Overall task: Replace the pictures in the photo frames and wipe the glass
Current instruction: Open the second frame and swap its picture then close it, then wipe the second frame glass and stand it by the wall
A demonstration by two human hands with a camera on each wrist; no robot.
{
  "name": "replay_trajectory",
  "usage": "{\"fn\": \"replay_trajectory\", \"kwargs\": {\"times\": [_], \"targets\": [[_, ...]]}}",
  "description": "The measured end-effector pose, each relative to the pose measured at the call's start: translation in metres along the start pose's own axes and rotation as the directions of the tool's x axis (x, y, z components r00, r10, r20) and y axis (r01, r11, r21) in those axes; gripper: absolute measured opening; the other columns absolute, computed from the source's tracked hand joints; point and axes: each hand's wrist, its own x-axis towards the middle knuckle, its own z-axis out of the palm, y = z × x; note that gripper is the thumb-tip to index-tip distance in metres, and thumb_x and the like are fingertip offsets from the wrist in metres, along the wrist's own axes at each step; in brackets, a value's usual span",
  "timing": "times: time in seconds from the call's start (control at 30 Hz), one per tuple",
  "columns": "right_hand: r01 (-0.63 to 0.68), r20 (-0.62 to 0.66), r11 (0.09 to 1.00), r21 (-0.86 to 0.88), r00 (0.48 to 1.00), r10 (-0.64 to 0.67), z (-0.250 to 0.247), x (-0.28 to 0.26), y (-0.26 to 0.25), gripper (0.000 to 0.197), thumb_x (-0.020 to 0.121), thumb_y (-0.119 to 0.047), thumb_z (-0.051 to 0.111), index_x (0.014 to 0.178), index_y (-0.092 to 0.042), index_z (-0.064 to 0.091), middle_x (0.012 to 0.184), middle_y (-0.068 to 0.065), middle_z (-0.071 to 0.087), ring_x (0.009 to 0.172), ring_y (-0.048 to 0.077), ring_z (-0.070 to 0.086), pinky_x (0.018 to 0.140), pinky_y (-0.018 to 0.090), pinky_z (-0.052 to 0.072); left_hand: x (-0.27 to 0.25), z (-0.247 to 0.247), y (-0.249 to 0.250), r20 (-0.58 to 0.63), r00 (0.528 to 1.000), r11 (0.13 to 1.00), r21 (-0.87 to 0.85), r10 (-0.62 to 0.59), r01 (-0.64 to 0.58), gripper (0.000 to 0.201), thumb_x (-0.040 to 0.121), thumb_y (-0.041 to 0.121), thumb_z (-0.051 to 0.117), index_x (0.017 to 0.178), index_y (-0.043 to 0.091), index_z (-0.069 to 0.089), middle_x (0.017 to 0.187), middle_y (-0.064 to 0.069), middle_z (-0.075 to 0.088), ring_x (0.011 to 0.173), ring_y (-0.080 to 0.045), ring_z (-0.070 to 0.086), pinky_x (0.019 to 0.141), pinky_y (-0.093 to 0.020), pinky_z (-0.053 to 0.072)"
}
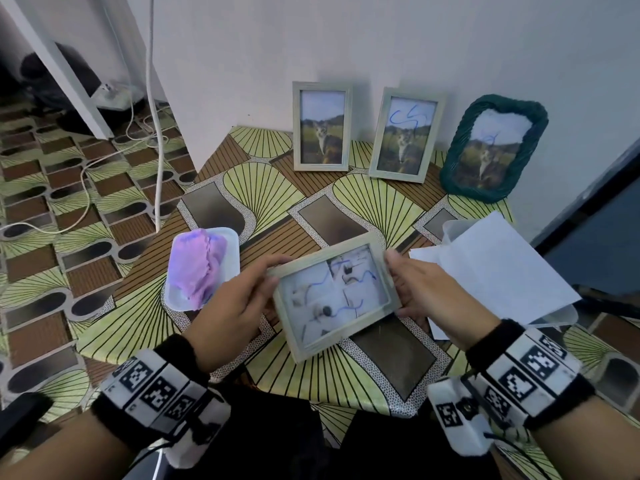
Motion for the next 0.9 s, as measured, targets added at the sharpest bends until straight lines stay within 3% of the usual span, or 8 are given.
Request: {"fn": "replay_trajectory", "kwargs": {"times": [0.07, 0.1, 0.17, 0.23, 0.4, 0.5, 0.67, 0.9], "targets": [[0.046, 0.048, 0.997, -0.066, 0.998, -0.043, 0.002, 0.004, 0.007, 0.033, 0.092, -0.045, 0.062, 0.124, -0.037, 0.064, 0.115, -0.019, 0.07, 0.103, 0.004, 0.066, 0.078, 0.019, 0.055, 0.003, -0.005, -0.008, -0.005, 0.998, 0.998, 0.035, -0.06, 0.06, 0.025, 0.101, 0.026, 0.049, 0.122, 0.034, 0.059, 0.105, 0.011, 0.069, 0.093, -0.011, 0.066, 0.085, -0.032, 0.054], [0.06, 0.062, 0.99, -0.129, 0.997, -0.053, 0.003, 0.006, 0.011, 0.047, 0.088, -0.037, 0.07, 0.133, -0.032, 0.059, 0.12, -0.017, 0.068, 0.108, 0.004, 0.065, 0.085, 0.019, 0.054, 0.004, -0.008, -0.012, -0.021, 0.996, 0.994, 0.069, -0.085, 0.087, 0.025, 0.099, 0.021, 0.054, 0.119, 0.033, 0.062, 0.107, 0.011, 0.068, 0.095, -0.009, 0.066, 0.088, -0.033, 0.054], [0.066, 0.047, 0.952, -0.298, 0.997, -0.054, 0.006, 0.01, 0.017, 0.081, 0.077, -0.033, 0.08, 0.147, -0.018, 0.044, 0.138, -0.007, 0.058, 0.124, 0.011, 0.056, 0.105, 0.033, 0.047, 0.005, -0.012, -0.017, -0.037, 0.993, 0.98, 0.155, -0.116, 0.121, 0.027, 0.093, 0.016, 0.064, 0.117, 0.029, 0.066, 0.105, 0.011, 0.065, 0.093, -0.004, 0.065, 0.09, -0.029, 0.053], [0.078, 0.03, 0.918, -0.388, 0.997, -0.072, 0.008, 0.012, 0.019, 0.092, 0.072, -0.034, 0.083, 0.15, -0.014, 0.038, 0.144, -0.003, 0.052, 0.128, 0.014, 0.053, 0.109, 0.039, 0.043, 0.005, -0.013, -0.019, -0.005, 0.988, 0.961, 0.231, -0.156, 0.153, 0.029, 0.09, 0.018, 0.069, 0.118, 0.024, 0.069, 0.103, 0.009, 0.063, 0.086, -0.007, 0.065, 0.086, -0.025, 0.053], [0.09, -0.064, 0.904, -0.419, 0.99, -0.128, 0.012, 0.014, 0.019, 0.07, 0.076, -0.034, 0.076, 0.139, -0.016, 0.052, 0.13, -0.005, 0.061, 0.114, 0.013, 0.06, 0.102, 0.037, 0.048, 0.001, -0.008, -0.017, 0.033, 0.98, 0.922, 0.349, -0.194, 0.171, 0.035, 0.083, 0.027, 0.077, 0.118, 0.025, 0.069, 0.103, 0.012, 0.067, 0.078, -0.002, 0.063, 0.077, -0.017, 0.049], [0.078, -0.087, 0.919, -0.386, 0.989, -0.12, 0.015, 0.02, 0.015, 0.067, 0.083, -0.032, 0.069, 0.144, -0.016, 0.047, 0.141, -0.006, 0.055, 0.126, 0.013, 0.053, 0.11, 0.035, 0.041, 0.0, -0.005, -0.011, 0.055, 0.984, 0.924, 0.355, -0.172, 0.142, 0.042, 0.083, 0.026, 0.077, 0.124, 0.027, 0.066, 0.096, 0.014, 0.068, 0.078, -0.003, 0.062, 0.079, -0.021, 0.051], [0.081, -0.042, 0.909, -0.41, 0.993, -0.107, 0.018, 0.044, 0.0, 0.062, 0.091, -0.023, 0.059, 0.149, -0.014, 0.039, 0.153, -0.005, 0.041, 0.138, 0.013, 0.041, 0.11, 0.027, 0.033, 0.0, 0.005, -0.004, 0.104, 0.988, 0.945, 0.319, -0.112, 0.074, 0.049, 0.08, 0.028, 0.079, 0.126, 0.034, 0.062, 0.076, 0.012, 0.063, 0.074, -0.004, 0.057, 0.066, -0.013, 0.046], [0.096, 0.06, 0.883, -0.459, 0.995, -0.077, 0.018, 0.078, -0.02, 0.063, 0.096, -0.018, 0.053, 0.154, -0.012, 0.029, 0.159, -0.001, 0.031, 0.146, 0.015, 0.03, 0.121, 0.035, 0.024, 0.001, 0.016, 0.001, 0.139, 0.976, 0.968, 0.21, -0.169, 0.138, 0.04, 0.078, 0.028, 0.08, 0.114, 0.028, 0.065, 0.082, 0.006, 0.065, 0.063, -0.011, 0.064, 0.069, -0.034, 0.056]]}}
